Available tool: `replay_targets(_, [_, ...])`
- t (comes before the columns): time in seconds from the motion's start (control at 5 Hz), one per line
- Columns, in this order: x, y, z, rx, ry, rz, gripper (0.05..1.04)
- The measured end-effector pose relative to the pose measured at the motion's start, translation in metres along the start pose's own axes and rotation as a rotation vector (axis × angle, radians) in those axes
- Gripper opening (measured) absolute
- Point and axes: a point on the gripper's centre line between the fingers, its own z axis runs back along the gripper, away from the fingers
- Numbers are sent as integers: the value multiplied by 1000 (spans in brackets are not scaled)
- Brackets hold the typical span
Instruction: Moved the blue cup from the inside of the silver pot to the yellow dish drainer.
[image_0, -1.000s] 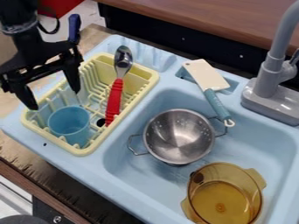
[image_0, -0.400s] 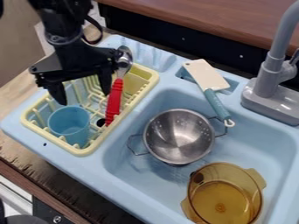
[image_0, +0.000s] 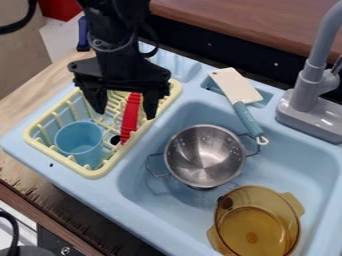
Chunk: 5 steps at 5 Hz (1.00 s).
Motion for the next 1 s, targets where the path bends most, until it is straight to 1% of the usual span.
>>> replay_targets(0.2, [-3, -19, 1, -19, 0, -89, 999])
replay_targets(0.4, [-2, -36, 7, -42, -20, -122, 999])
replay_targets(0.6, [12, -49, 9, -41, -34, -128, 999])
replay_targets(0.8, [29, -56, 4, -27, -38, -102, 999])
replay_targets(1.0, [47, -60, -3, -18, -8, -53, 999])
